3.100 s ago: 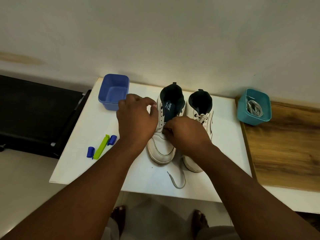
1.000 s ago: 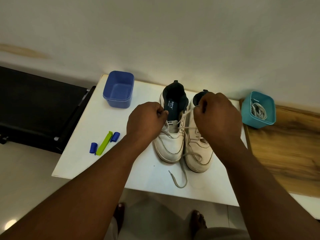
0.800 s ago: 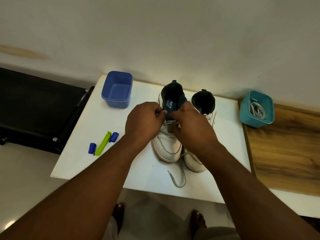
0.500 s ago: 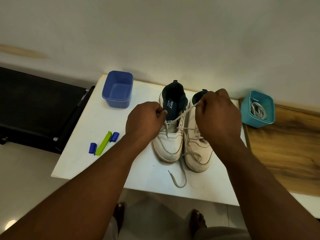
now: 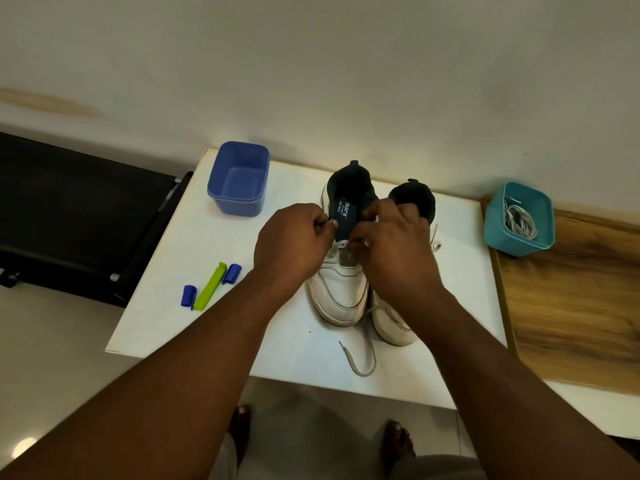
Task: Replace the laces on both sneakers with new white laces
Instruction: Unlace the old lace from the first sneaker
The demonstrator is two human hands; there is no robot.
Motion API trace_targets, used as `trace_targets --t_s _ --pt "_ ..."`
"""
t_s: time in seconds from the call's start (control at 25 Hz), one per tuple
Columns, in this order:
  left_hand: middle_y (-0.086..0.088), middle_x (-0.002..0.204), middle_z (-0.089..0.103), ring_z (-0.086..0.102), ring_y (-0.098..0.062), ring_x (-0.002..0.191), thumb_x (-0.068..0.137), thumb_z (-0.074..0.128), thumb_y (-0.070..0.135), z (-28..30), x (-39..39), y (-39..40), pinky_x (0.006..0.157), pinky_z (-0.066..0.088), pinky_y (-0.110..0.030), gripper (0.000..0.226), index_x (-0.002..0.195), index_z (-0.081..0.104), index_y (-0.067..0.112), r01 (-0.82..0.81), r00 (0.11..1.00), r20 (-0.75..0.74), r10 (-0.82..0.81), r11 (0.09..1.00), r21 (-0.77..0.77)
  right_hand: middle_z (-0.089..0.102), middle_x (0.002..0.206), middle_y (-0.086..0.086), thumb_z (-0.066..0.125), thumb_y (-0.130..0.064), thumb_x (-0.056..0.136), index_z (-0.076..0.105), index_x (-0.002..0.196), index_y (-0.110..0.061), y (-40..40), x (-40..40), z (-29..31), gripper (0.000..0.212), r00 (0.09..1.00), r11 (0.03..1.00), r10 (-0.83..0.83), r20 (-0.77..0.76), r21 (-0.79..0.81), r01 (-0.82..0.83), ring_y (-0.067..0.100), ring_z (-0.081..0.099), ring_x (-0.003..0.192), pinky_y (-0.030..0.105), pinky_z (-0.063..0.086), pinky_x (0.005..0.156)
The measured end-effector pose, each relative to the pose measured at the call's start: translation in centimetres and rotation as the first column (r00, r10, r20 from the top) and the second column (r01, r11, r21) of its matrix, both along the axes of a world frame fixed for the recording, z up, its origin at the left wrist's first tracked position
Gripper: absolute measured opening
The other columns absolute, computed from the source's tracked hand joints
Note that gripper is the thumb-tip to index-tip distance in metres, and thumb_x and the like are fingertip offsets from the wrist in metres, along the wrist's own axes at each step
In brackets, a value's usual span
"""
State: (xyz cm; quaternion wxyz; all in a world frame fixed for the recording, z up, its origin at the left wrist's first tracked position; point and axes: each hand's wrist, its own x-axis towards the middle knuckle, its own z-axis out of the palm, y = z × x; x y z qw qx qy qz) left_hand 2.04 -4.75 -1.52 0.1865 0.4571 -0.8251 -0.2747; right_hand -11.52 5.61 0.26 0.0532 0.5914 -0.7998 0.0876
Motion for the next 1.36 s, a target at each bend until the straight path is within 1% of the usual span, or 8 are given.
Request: trace_targets --t_s 0.48,0.64,0.76,0.92,1.08,1.16,1.24,1.36 --pt "0.006 0.078 0.060 0.059 -0.015 0.074 0.101 0.055 0.046 0.8 0.1 0.3 0.068 0.043 -0.028 0.029 0.093 0.069 0.021 0.020 0.999 0.051 -0.017 0.998 -0.063 0.058 0.114 0.016 0.046 -0.020 0.100 0.060 0.110 -0.008 0.9 -1.0 2.5 0.021 0.965 0.922 -0.258 0.045 -0.285 0.260 0.036 0.056 0.093 0.042 0.042 0.072" --pt "0.005 0.077 0.061 0.062 -0.017 0.076 0.101 0.054 0.044 1.0 0.1 0.5 0.068 0.045 -0.029 0.028 0.091 0.067 0.021 0.005 0.997 0.075 0.000 0.998 -0.069 0.057 0.108 0.014 0.038 -0.022 0.105 0.054 0.110 -0.006 0.9 -2.4 4.2 0.023 0.927 0.836 -0.326 0.186 -0.400 0.375 0.031 0.056 0.091 0.041 0.042 0.072" --pt "0.001 0.095 0.068 0.065 -0.017 0.088 0.097 0.060 0.045 0.9 0.1 0.5 0.073 0.046 -0.028 0.026 0.105 0.067 0.022 -0.015 0.998 0.062 0.018 0.999 -0.045 0.060 0.095 0.000 0.043 -0.025 0.106 0.054 0.103 -0.014 0.8 -2.9 5.2 0.015 0.880 0.824 -0.163 0.446 -0.429 0.370 0.018 0.058 0.084 0.042 0.051 0.074" --pt "0.002 0.131 0.059 0.054 -0.018 0.118 0.079 0.076 0.054 1.8 -0.8 1.4 0.096 0.050 -0.039 0.065 0.133 0.050 0.030 0.183 0.979 -0.077 -0.189 0.980 -0.078 0.073 0.088 0.003 0.054 -0.012 0.105 0.064 0.103 -0.011 0.0 0.4 6.0 0.010 0.537 0.890 0.186 0.823 -0.373 0.263 0.019 0.072 0.080 0.030 0.055 0.069" --pt "0.011 0.098 0.072 0.068 -0.009 0.089 0.096 0.064 0.042 3.4 -1.0 3.3 0.082 0.059 -0.037 0.015 0.108 0.060 0.035 0.476 0.810 -0.458 -0.366 0.866 0.151 0.072 0.095 0.009 0.047 -0.007 0.107 0.060 0.107 -0.010 0.2 2.5 9.3 0.014 -0.004 0.808 0.563 0.827 -0.549 0.212 0.030 0.073 0.095 0.033 0.059 0.077" --pt "0.008 0.085 0.070 0.067 -0.014 0.076 0.106 0.050 0.030 4.6 -1.0 3.3 0.071 0.058 -0.036 0.014 0.102 0.063 0.030 0.408 0.714 -0.651 -0.258 0.909 0.088 0.072 0.102 0.009 0.043 -0.006 0.108 0.058 0.111 -0.010 0.3 2.0 10.6 0.016 -0.095 0.771 0.627 0.773 -0.598 0.220 0.029 0.071 0.101 0.035 0.058 0.081" --pt "0.002 0.079 0.064 0.060 -0.017 0.070 0.107 0.043 0.022 5.5 -0.7 2.7 0.064 0.054 -0.034 0.019 0.103 0.061 0.024 0.183 0.622 -0.782 -0.044 0.979 0.091 0.072 0.110 0.007 0.048 -0.008 0.108 0.062 0.118 -0.012 0.2 0.7 10.0 0.019 0.065 0.822 0.519 0.852 -0.519 0.233 0.025 0.071 0.103 0.039 0.060 0.085" --pt "0.011 0.073 0.053 0.048 -0.008 0.062 0.102 0.043 0.011 5.2 -0.2 1.4 0.058 0.042 -0.034 0.019 0.105 0.060 0.021 -0.095 0.565 -0.797 0.213 0.977 0.193 0.072 0.099 -0.002 0.059 -0.019 0.103 0.071 0.114 -0.023 0.5 -1.5 6.4 0.017 0.725 0.977 -0.062 0.686 -0.108 0.185 0.014 0.068 0.088 0.038 0.059 0.077"
